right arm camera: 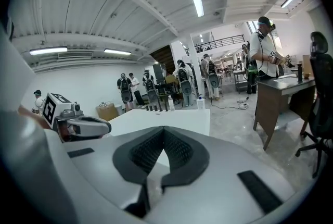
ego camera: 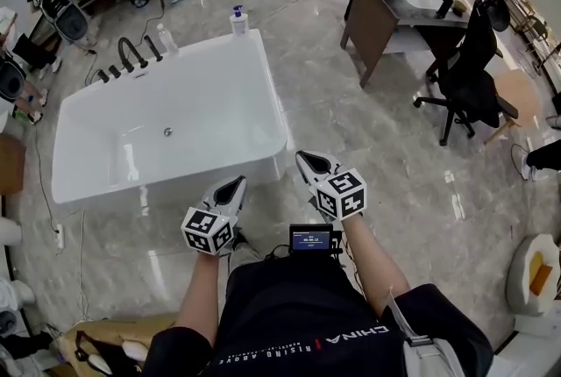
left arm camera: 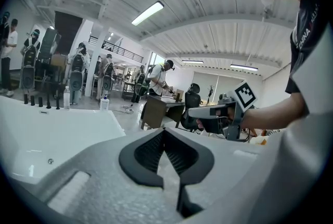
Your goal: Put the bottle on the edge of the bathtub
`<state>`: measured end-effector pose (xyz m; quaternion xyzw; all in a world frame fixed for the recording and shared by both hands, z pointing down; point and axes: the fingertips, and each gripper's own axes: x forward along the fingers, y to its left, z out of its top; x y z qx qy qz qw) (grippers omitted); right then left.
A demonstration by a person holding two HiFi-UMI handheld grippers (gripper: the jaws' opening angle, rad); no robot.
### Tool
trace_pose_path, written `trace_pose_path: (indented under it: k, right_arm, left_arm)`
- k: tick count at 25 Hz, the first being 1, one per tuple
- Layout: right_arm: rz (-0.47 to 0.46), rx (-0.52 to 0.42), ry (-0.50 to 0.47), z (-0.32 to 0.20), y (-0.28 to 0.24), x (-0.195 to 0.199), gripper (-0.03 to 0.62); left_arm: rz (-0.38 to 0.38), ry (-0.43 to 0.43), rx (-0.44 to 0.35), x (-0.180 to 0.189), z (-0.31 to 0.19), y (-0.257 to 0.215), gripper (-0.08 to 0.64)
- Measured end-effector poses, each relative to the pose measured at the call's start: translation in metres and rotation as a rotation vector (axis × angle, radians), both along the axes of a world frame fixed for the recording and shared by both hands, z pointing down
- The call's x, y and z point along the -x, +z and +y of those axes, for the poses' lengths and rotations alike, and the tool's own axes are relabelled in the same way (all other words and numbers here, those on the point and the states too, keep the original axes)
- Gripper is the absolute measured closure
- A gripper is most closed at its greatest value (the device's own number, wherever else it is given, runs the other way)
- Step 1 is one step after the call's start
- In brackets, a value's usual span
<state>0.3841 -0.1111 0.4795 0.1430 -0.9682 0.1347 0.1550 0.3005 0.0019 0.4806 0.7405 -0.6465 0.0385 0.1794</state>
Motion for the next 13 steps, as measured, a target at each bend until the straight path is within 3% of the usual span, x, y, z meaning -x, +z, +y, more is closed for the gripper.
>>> trace_pose_path:
  k: [13]
  right_arm:
    - [-0.004, -0.008, -0.009, -0.005, -0.002, -0.012, 0.578]
  left_arm:
    - [-0.014, -0.012, -0.007, -0.015, -0.011, -0.003, 0.551]
